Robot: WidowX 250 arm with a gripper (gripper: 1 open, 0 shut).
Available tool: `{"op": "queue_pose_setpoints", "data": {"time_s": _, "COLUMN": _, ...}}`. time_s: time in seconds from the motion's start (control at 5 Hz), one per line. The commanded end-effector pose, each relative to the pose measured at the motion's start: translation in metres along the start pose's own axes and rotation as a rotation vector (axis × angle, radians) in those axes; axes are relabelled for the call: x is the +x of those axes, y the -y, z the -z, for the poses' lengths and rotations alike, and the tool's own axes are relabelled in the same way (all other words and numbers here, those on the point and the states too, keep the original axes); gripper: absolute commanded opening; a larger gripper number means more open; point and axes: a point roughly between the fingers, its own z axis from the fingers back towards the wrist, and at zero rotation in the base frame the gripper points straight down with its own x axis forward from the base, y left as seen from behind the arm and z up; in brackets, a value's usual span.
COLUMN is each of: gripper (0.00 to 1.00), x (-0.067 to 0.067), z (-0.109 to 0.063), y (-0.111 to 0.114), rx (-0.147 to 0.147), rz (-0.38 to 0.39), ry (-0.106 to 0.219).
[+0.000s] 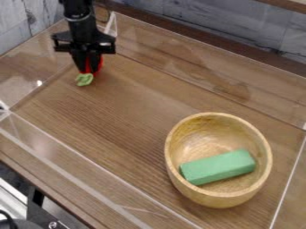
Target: Move the red fruit to the left side of the table
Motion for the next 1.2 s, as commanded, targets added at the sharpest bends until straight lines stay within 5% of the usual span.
{"op": "queue_pose_setpoints", "data": {"time_s": 0.0, "gripper": 1.0, "x": 0.022, "z": -0.001, "y": -0.008, "rx": -0.008, "rz": -0.026, "ry": 0.038}}
{"op": "queue_pose_setpoints", "data": {"time_s": 0.4, "gripper": 1.0, "x": 0.015, "z": 0.0, "y": -0.018, "rx": -0.044, "rz": -0.086, "ry": -0.005}}
{"op": "queue_pose_setpoints", "data": {"time_s": 1.0, "gripper": 1.0, "x": 0.016, "z": -0.011, "y": 0.002, "rx": -0.105, "rz": -0.102, "ry": -0.041}}
